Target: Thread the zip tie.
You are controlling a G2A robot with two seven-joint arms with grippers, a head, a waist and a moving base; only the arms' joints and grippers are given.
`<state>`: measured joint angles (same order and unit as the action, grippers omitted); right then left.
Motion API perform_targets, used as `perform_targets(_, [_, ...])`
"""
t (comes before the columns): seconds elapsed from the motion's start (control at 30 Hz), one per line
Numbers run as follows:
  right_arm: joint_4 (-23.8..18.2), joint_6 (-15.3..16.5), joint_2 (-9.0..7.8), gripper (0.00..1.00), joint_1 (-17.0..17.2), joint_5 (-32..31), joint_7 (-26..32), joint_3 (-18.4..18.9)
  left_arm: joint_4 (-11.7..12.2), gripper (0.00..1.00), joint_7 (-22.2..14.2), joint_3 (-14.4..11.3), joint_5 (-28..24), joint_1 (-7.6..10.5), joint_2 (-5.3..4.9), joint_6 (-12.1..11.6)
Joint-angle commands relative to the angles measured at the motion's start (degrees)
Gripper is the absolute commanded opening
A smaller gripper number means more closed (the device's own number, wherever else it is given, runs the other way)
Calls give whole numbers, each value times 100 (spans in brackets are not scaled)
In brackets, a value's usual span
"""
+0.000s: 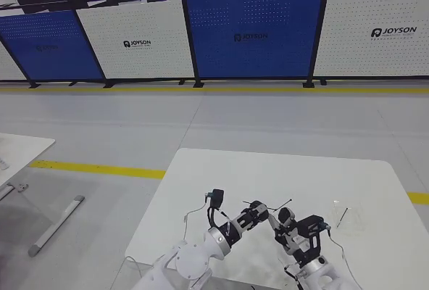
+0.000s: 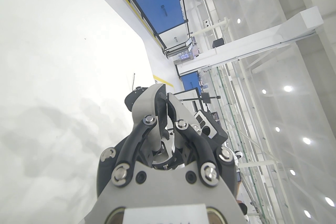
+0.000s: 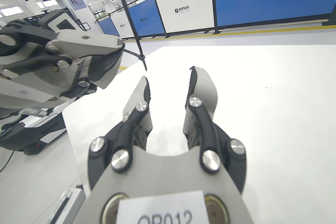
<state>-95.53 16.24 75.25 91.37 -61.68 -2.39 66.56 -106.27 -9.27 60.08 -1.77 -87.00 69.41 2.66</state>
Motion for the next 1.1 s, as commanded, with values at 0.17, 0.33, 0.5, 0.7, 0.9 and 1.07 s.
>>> perform_targets(0.17, [-15,34,-9,32,-21,37,-3,-22,55,0,-29,-53,42,27,4,14])
perform_targets(0.33, [-52,18,-14,29,-33,43,-44,-34,48,0,-47,-86,79,31,4,10])
perform_targets(0.5, [-100,-12,-18,27,-45,12,-42,-63,61,0,-40,-109,110,38,6,14])
perform_targets(0.7, [-109,-40,-23,18,-64,2,-36,-82,81,0,-17,-131,145,47,7,31])
perform_targets(0.9, [-92,-62,-27,0,-91,30,-19,-96,82,0,-11,-141,167,52,7,38])
perform_targets(1.07, [-63,-67,-34,0,-95,40,-27,-96,85,0,3,-147,156,51,9,36])
